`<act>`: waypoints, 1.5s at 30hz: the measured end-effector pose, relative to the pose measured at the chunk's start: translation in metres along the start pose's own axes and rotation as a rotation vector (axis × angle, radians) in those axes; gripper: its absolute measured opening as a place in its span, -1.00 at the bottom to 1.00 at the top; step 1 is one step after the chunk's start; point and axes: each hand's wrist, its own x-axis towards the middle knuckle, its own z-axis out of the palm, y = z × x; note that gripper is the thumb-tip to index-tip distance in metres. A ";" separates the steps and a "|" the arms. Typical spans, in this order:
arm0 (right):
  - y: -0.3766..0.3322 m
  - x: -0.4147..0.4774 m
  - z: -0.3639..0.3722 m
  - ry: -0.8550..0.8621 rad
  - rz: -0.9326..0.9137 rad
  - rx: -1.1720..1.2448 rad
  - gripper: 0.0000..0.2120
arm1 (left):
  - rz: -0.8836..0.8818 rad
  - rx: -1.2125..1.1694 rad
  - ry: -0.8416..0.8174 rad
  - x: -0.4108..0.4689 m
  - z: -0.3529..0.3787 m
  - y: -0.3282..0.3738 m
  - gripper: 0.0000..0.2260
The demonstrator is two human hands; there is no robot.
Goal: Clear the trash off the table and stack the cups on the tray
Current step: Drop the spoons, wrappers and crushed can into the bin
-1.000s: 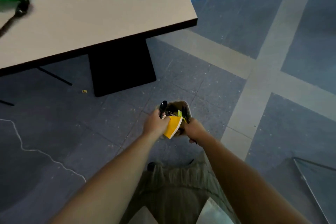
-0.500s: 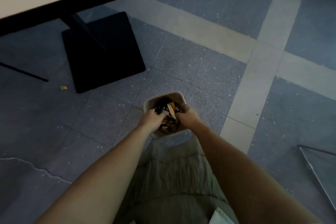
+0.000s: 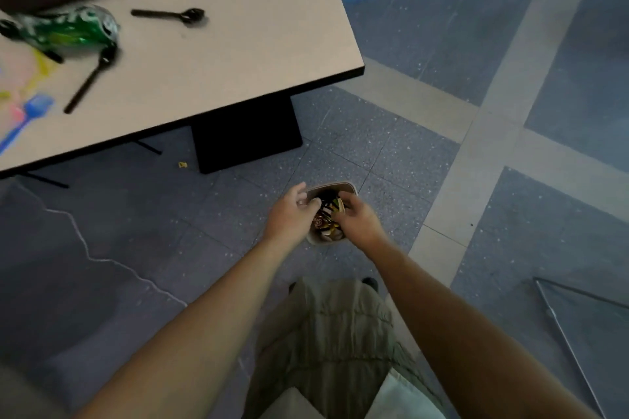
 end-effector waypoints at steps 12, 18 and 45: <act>-0.175 -0.134 -0.002 -0.050 -0.326 0.069 -0.58 | 0.081 -0.378 0.359 -0.134 -0.163 0.060 -0.51; -0.196 -0.148 0.019 -0.079 -0.366 0.230 -0.64 | 0.105 -0.469 0.414 -0.142 -0.193 0.057 -0.47; -0.421 0.033 0.157 0.162 -0.569 -0.374 -0.68 | 0.114 -0.401 0.371 0.015 -0.446 0.063 -0.50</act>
